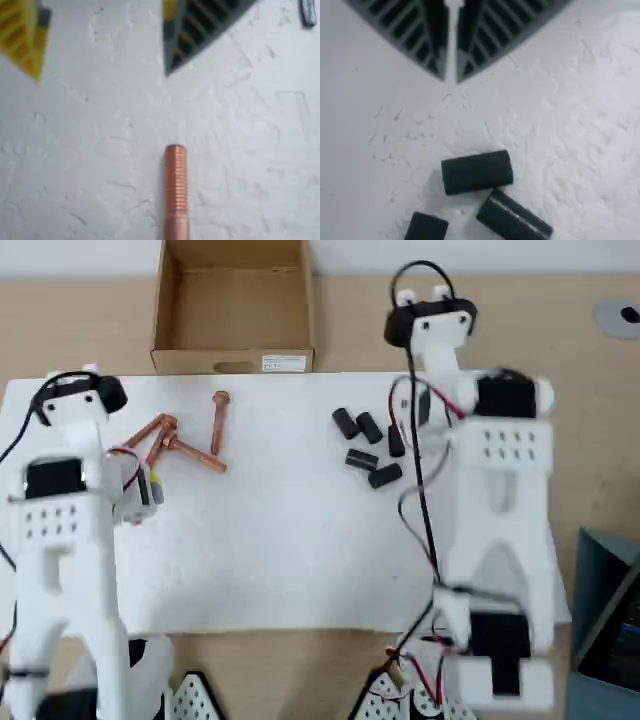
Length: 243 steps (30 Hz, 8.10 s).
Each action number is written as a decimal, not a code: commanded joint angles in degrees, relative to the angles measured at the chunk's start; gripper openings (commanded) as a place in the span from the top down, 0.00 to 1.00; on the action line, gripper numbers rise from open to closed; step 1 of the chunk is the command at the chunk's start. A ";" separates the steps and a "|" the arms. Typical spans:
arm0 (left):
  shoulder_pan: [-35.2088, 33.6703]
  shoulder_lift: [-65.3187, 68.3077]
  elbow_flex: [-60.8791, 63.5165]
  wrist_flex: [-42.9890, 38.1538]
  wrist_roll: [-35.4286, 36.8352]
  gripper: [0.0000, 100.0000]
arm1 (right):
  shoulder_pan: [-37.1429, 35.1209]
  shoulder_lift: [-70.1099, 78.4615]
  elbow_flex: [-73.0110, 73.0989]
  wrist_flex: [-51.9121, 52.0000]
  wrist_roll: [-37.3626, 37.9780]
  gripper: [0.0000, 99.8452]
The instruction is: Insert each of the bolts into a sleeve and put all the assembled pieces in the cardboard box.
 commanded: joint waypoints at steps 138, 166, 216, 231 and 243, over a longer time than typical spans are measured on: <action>17.14 88.40 -106.55 19.60 7.56 0.91 | 15.16 25.63 -16.66 5.27 8.00 0.99; 16.62 99.47 -112.97 14.68 6.68 1.00 | 15.08 25.45 -17.19 6.07 8.00 0.99; 21.27 -19.56 -24.35 13.71 1.76 1.00 | 8.66 -47.52 30.37 -1.32 -2.99 0.99; 21.63 -69.05 24.97 -13.36 9.85 1.00 | -9.01 -77.23 59.47 -18.02 -11.96 0.99; 21.89 -75.30 29.45 -16.26 29.80 1.00 | -21.76 -89.71 72.13 -26.29 -11.52 0.99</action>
